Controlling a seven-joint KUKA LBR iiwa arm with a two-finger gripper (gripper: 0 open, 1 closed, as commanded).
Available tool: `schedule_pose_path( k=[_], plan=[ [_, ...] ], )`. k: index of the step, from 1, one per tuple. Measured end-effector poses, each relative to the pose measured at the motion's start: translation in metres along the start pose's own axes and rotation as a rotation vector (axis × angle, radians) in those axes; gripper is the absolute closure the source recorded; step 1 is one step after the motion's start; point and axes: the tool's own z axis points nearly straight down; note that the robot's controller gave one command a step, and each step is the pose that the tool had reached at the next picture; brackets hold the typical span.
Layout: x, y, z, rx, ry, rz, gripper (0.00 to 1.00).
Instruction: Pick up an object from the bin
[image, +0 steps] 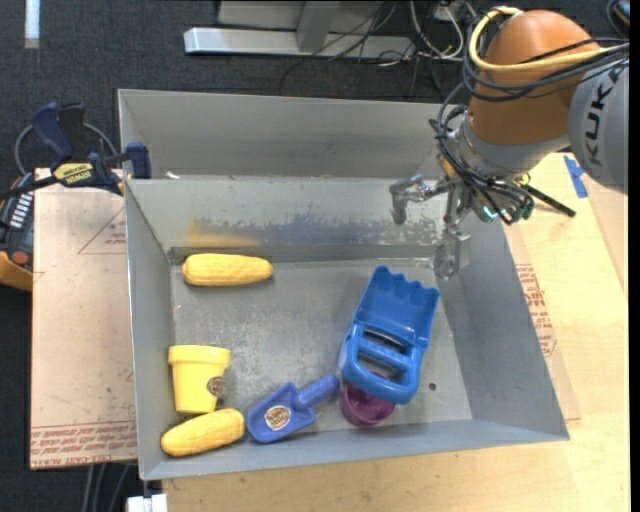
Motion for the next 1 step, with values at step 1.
schedule_pose_path(
  k=[1],
  plan=[
    [-0.0012, 0.0018, 0.0218, -0.001, 0.002, 0.015, 0.00]
  ],
)
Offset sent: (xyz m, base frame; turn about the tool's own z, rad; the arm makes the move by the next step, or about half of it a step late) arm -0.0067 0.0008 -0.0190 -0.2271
